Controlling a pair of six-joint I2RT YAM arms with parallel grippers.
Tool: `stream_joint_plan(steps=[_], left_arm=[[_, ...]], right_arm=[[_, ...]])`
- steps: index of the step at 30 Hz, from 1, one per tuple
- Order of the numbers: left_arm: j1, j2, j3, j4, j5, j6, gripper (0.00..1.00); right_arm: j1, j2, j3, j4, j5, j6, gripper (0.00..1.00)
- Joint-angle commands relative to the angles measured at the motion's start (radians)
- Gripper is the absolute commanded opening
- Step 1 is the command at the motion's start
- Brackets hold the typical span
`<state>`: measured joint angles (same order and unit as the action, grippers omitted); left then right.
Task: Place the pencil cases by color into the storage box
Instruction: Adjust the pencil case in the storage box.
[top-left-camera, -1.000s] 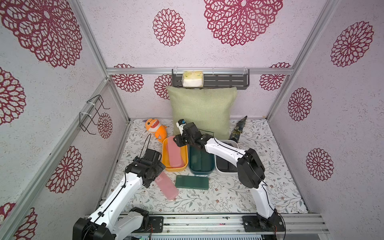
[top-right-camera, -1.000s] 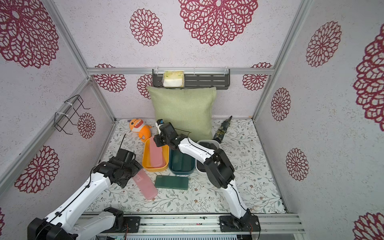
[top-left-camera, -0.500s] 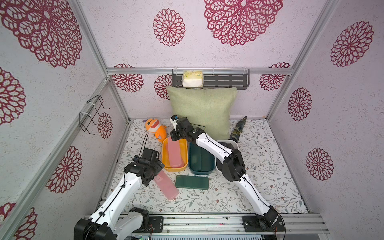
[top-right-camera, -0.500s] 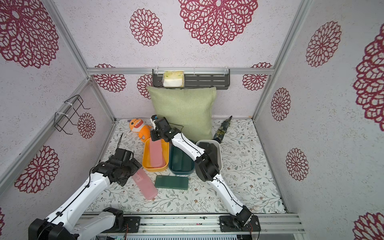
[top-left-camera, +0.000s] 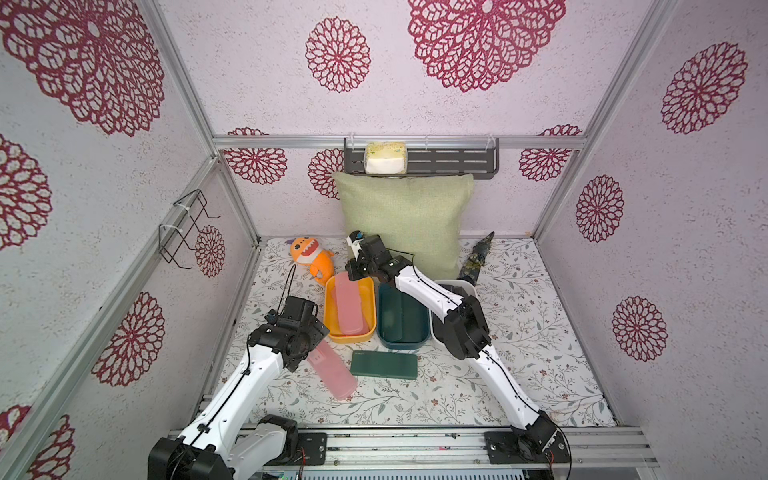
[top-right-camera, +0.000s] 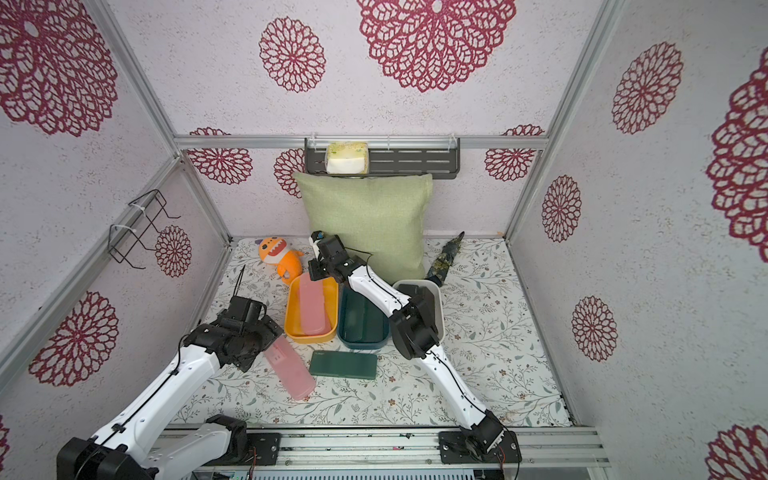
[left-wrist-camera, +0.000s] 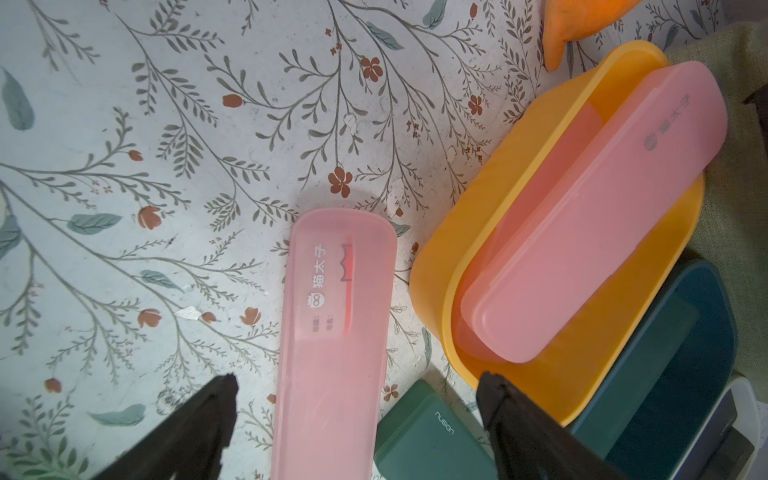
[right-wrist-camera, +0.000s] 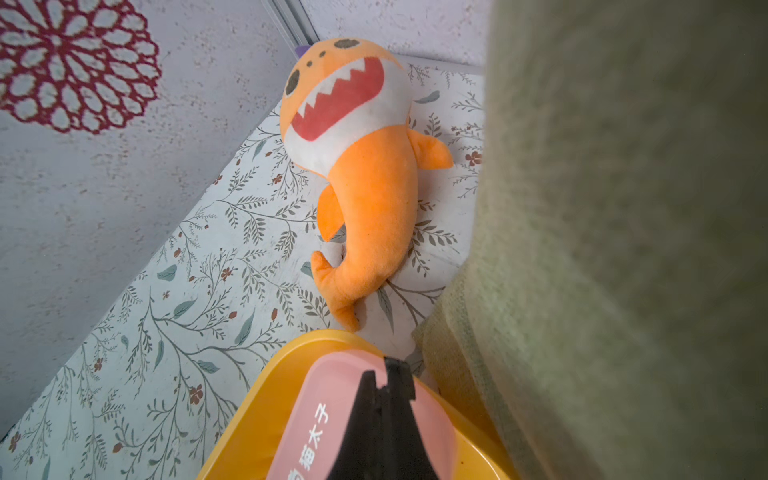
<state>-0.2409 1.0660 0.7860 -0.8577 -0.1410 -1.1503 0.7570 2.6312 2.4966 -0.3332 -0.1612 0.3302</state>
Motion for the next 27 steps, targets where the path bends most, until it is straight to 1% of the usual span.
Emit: stream_joint_plan(steps=[1,18,23,27], left_arm=[[0.008,-0.015,0.001,0.002,-0.006,0.020,0.97],[0.012,-0.031,-0.004,-0.004,-0.004,0.026,0.97],[0.012,-0.032,-0.007,-0.010,0.009,0.020,0.97],[0.013,-0.029,-0.008,-0.051,0.035,0.012,0.97]], right_arm=[[-0.004,0.015,0.033,0.052,-0.002,0.024,0.00],[-0.005,0.028,0.022,0.011,-0.009,0.022,0.00],[-0.004,-0.011,-0.024,0.018,-0.036,0.012,0.00],[0.000,-0.080,-0.086,0.030,-0.050,-0.018,0.00]])
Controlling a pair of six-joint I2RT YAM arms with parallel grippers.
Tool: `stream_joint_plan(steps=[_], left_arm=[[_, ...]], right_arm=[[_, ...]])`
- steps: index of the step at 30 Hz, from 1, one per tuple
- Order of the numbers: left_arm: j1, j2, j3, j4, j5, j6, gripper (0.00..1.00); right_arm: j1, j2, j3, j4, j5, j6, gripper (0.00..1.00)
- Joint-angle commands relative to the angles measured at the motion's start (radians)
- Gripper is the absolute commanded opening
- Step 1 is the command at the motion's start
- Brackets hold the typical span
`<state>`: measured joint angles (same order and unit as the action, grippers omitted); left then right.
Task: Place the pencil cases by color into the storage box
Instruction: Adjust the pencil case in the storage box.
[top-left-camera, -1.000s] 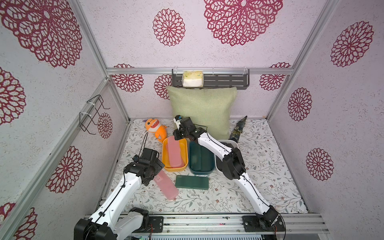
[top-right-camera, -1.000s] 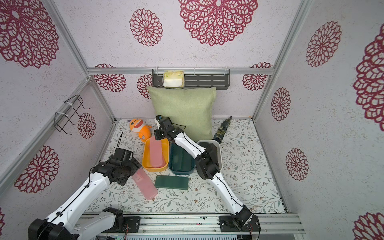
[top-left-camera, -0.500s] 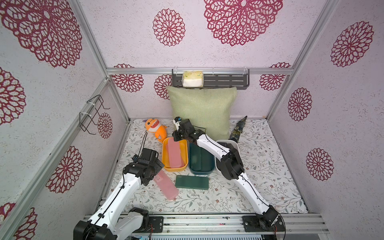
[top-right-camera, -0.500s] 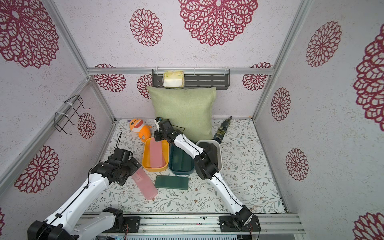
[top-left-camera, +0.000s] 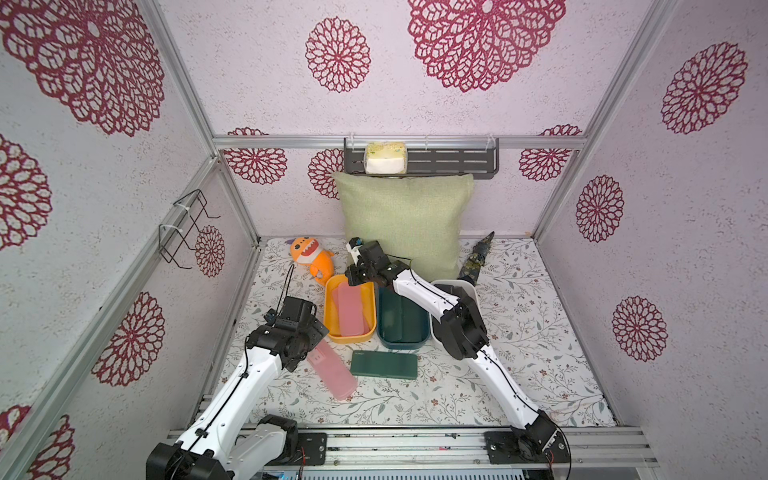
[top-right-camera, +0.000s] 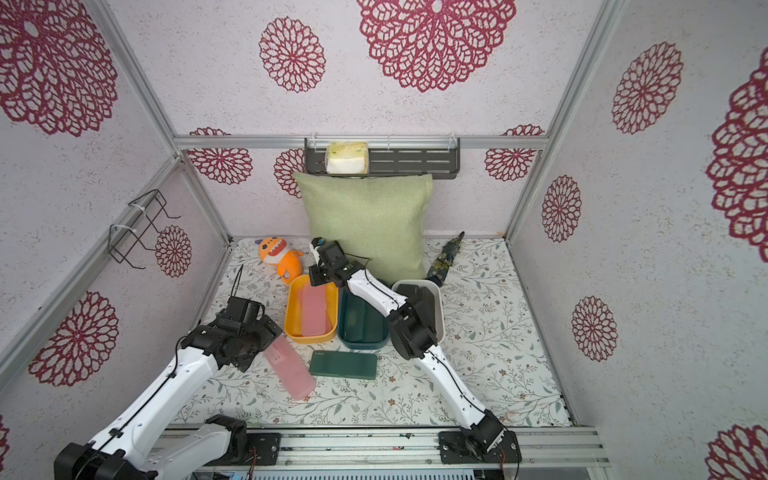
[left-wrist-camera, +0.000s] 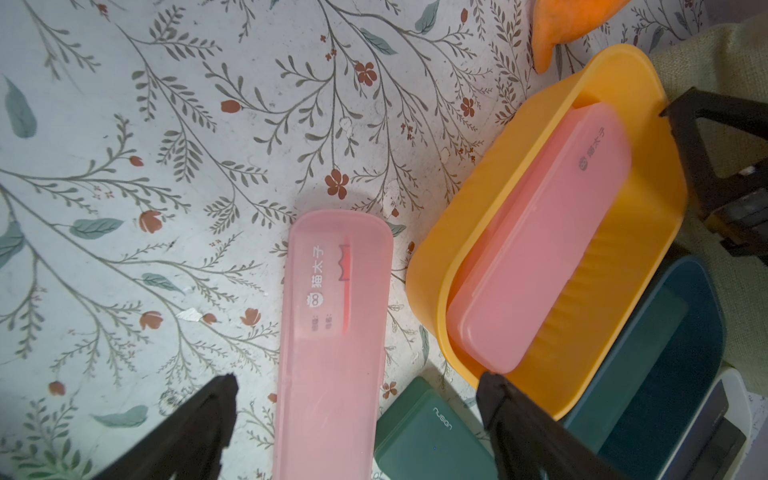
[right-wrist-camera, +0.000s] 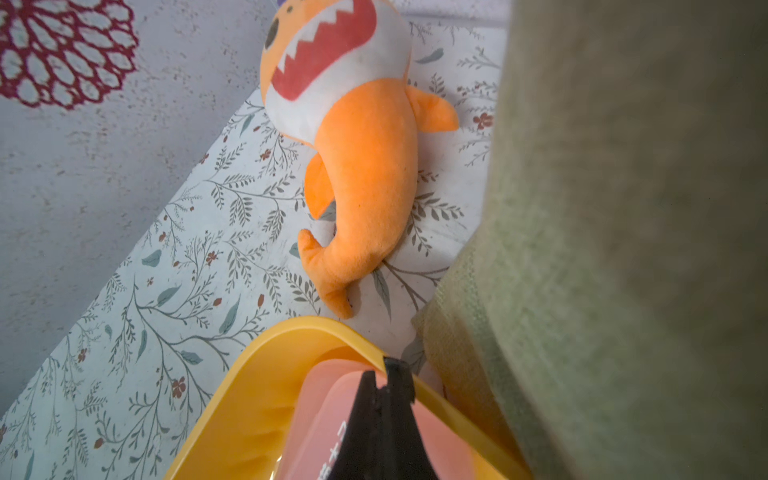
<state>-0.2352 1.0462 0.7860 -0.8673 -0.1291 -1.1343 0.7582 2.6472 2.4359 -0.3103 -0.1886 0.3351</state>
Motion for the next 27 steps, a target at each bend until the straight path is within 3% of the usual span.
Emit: stream_joint_plan(steps=[1,5,12,17,23,27], left_arm=[[0.005,-0.010,-0.010,-0.054,0.029,-0.009,0.98],[-0.016,-0.022,-0.033,-0.071,0.049,-0.046,0.97],[-0.102,-0.034,-0.092,-0.055,0.050,-0.158,0.97],[-0.154,0.031,-0.108,-0.036,0.059,-0.226,0.97],[-0.197,0.156,-0.062,-0.087,0.019,-0.287,0.97],[-0.214,0.232,-0.018,-0.081,0.003,-0.298,0.97]], right_arm=[[0.000,-0.122,-0.052,0.015,-0.025,-0.031,0.00],[0.004,-0.263,-0.225,0.094,-0.038,-0.058,0.00],[0.006,-0.622,-0.720,0.410,-0.042,-0.083,0.00],[0.004,-0.791,-0.935,0.476,-0.019,-0.114,0.00],[-0.009,-0.896,-1.089,0.500,-0.036,-0.128,0.31],[-0.021,-0.925,-1.142,0.515,-0.052,-0.130,0.39]])
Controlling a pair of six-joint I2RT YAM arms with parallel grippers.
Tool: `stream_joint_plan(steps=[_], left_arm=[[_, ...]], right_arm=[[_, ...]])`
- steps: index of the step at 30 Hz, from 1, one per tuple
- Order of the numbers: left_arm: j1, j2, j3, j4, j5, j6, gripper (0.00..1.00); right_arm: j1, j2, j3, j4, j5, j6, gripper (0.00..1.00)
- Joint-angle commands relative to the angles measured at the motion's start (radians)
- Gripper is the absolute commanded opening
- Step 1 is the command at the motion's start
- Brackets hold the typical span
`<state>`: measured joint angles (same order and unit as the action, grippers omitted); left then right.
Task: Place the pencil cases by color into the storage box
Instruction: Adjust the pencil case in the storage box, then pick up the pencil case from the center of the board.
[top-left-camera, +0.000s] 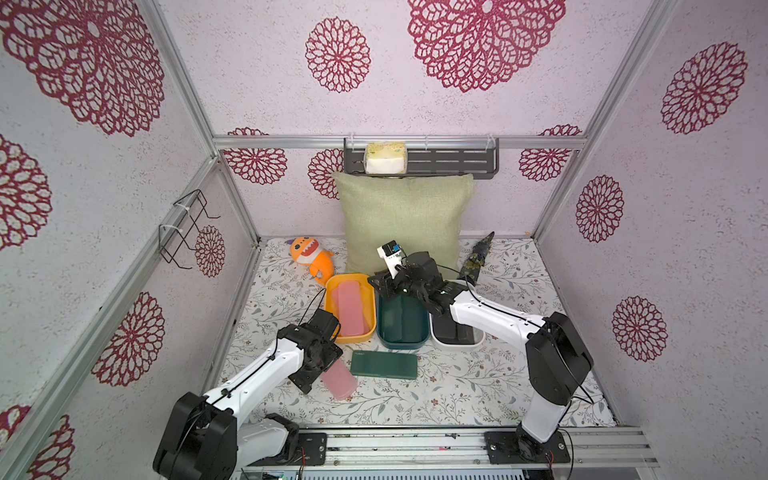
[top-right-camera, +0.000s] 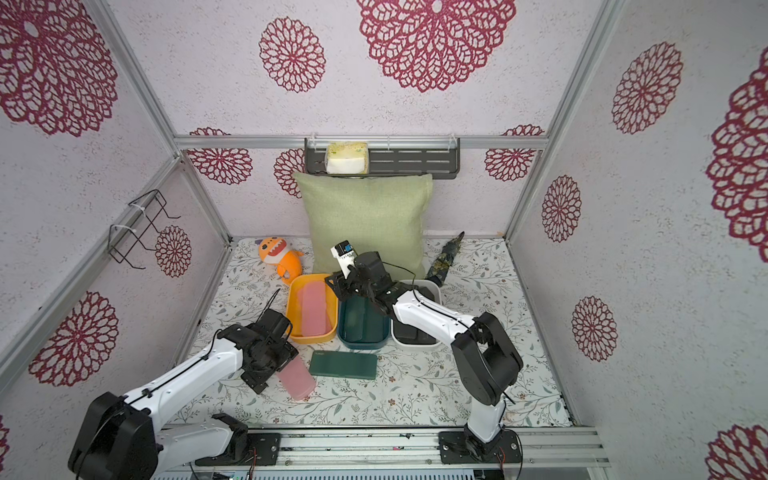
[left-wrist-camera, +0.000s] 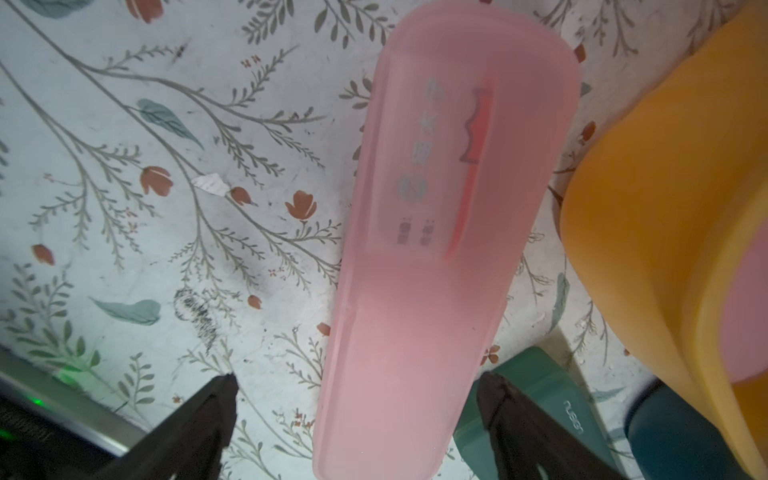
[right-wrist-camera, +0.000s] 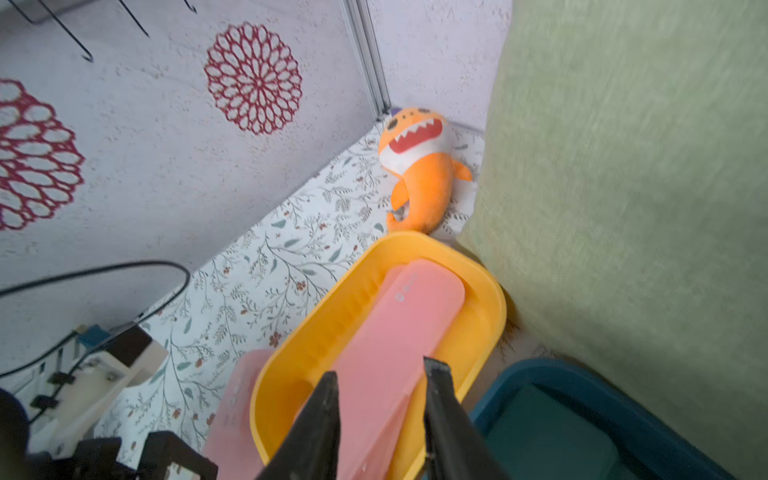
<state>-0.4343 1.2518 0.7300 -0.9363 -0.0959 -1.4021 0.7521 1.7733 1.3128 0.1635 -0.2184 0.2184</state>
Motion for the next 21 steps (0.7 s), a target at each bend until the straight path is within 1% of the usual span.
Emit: stream_joint_plan(steps=[1,7,14,21], left_arm=[[-0.021,0.041,0.049,-0.012,-0.038,-0.032,0.97],[-0.048,0.075,0.088,-0.015,-0.064,-0.047,0.97],[-0.071,0.117,0.068,0.025,-0.048,-0.064,0.97],[-0.084,0.189,0.072,0.047,-0.034,-0.051,0.97]], right_arm=[[-0.019,-0.056,-0.027,0.043,-0.029,-0.014,0.40],[-0.040,-0.075,-0.069,0.059,-0.047,-0.011,0.43],[-0.056,-0.071,-0.085,0.064,-0.068,-0.004,0.44],[-0.062,-0.072,-0.093,0.070,-0.076,0.006,0.45]])
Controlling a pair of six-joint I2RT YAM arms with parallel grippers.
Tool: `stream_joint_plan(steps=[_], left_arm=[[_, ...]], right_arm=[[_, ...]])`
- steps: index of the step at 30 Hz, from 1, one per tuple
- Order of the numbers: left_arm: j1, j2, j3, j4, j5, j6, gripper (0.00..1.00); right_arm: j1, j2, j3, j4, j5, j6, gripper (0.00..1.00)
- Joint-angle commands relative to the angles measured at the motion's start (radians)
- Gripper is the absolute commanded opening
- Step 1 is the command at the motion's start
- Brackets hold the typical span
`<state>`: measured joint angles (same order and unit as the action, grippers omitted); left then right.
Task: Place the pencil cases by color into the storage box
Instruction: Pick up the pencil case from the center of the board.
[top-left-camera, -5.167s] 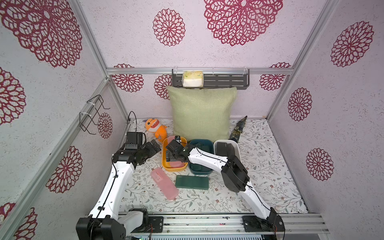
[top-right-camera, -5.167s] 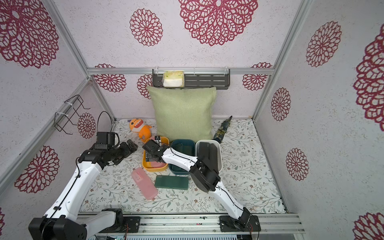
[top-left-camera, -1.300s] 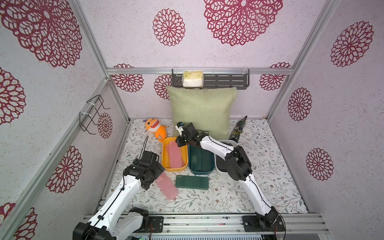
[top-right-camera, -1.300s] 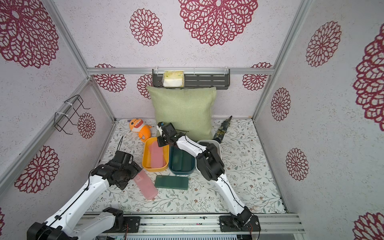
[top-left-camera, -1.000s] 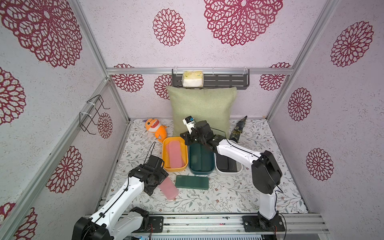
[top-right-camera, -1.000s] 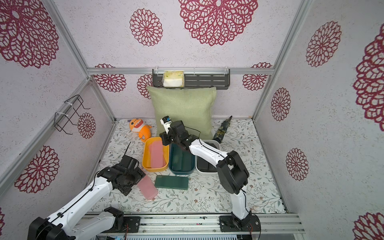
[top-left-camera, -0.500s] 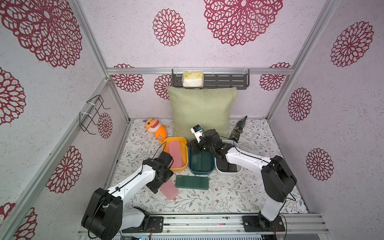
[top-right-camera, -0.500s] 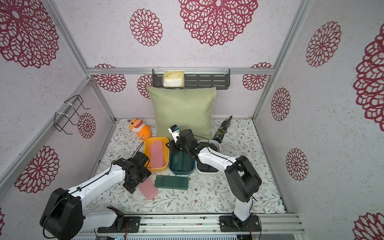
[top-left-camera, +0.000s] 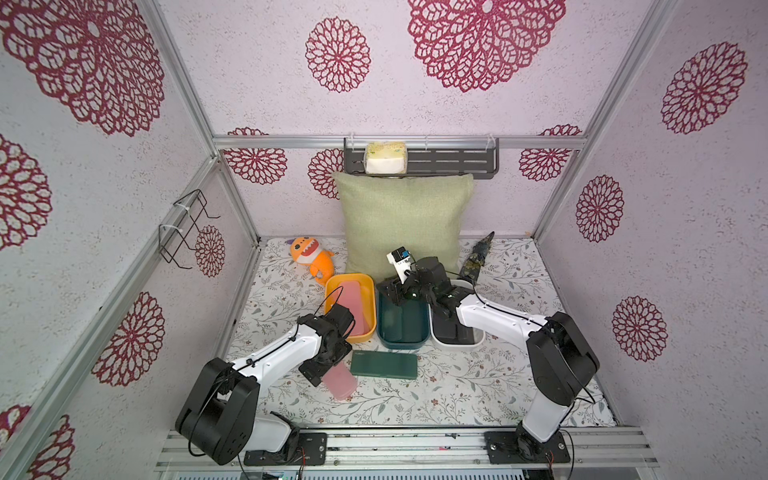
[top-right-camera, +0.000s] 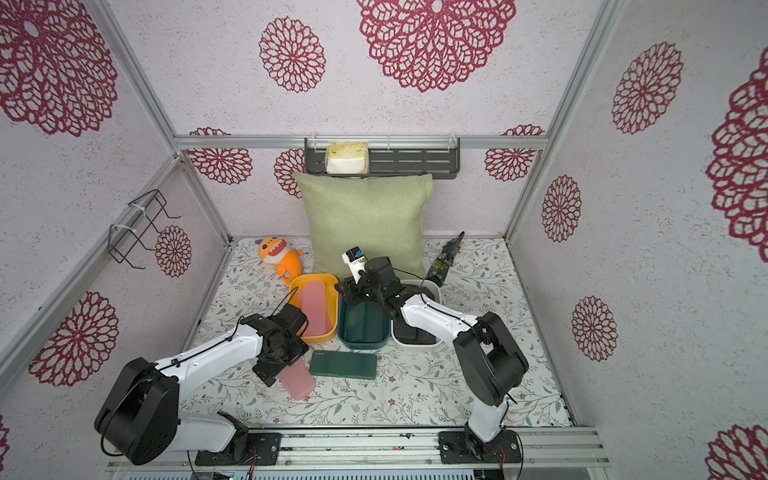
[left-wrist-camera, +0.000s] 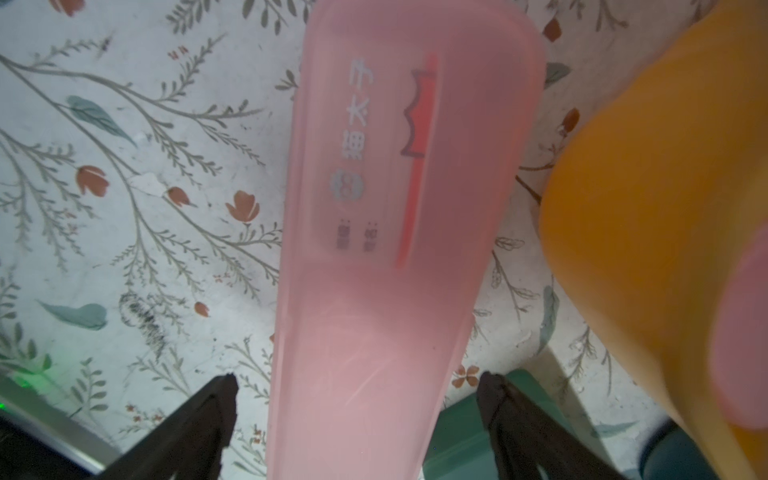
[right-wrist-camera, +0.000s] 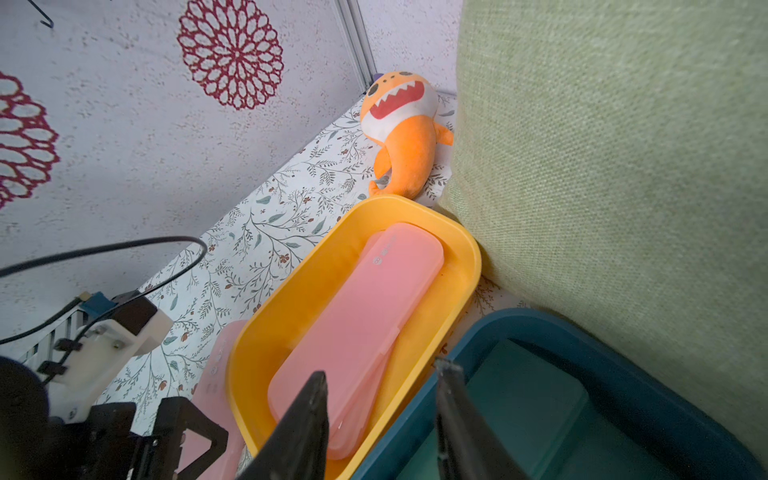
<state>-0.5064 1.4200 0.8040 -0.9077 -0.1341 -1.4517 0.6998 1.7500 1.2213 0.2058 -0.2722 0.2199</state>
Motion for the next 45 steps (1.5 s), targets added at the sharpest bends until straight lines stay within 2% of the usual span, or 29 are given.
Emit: stream_joint_plan(steps=[1,14,29,37,45], left_arm=[[-0.012,0.030,-0.001,0.018,0.005,0.001,0.97],[-0.018,0.098,-0.031,0.080,0.035,0.012,0.97],[-0.022,0.060,-0.144,0.170,0.061,-0.007,0.99],[-0.021,-0.025,-0.196,0.150,0.036,-0.035,0.86],[-0.020,-0.161,-0.206,0.010,-0.040,-0.052,0.79]], right_arm=[[-0.010,-0.050,-0.005,0.027,-0.022,0.005,0.45],[-0.013,-0.055,-0.016,0.029,-0.025,0.021,0.45],[-0.013,-0.050,-0.016,0.024,-0.027,0.045,0.45],[-0.013,-0.052,-0.014,0.026,-0.022,0.060,0.44],[-0.013,-0.059,-0.014,0.023,-0.030,0.069,0.44]])
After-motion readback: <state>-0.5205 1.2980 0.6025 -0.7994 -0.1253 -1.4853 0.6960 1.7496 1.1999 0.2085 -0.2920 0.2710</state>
